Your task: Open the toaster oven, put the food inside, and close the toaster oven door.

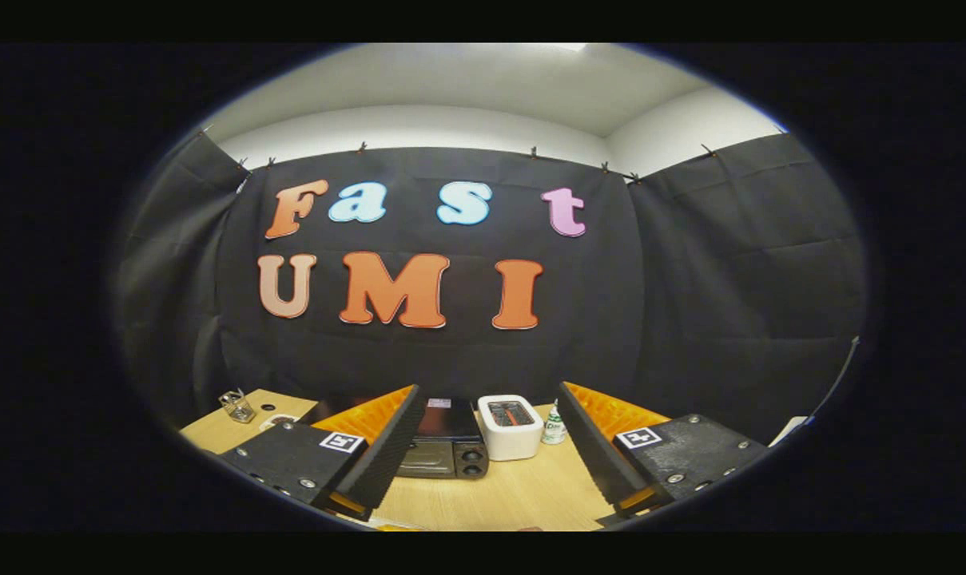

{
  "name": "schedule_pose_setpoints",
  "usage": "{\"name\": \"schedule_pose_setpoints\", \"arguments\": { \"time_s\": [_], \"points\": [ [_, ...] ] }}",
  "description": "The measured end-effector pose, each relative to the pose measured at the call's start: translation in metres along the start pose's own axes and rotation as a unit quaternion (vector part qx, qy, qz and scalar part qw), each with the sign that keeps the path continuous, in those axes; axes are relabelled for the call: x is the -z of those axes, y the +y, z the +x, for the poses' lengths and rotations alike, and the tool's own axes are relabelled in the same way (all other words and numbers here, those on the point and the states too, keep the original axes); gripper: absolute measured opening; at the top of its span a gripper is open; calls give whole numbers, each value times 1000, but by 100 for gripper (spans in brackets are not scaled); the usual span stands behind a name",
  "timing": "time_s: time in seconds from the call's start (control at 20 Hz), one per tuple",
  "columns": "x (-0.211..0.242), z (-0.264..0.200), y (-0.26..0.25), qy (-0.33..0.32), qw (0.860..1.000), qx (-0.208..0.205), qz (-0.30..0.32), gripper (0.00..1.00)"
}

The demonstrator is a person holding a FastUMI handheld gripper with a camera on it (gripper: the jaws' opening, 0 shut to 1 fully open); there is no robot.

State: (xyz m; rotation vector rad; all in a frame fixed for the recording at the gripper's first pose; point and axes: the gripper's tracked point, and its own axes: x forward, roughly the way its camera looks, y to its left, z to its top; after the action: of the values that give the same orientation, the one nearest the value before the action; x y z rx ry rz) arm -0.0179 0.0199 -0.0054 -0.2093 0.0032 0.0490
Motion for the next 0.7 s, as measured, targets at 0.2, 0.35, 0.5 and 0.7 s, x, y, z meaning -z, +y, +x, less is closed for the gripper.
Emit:
{"name": "schedule_pose_setpoints", "arguments": {
  "time_s": [0.2,0.35,0.5,0.7],
  "points": [
    [21,14,42,27,999,-27,9,99],
    [29,34,77,29,999,-45,7,99],
    [54,60,118,51,996,-75,9,99],
    [109,98,153,99,990,-96,31,99]
  ]
}}
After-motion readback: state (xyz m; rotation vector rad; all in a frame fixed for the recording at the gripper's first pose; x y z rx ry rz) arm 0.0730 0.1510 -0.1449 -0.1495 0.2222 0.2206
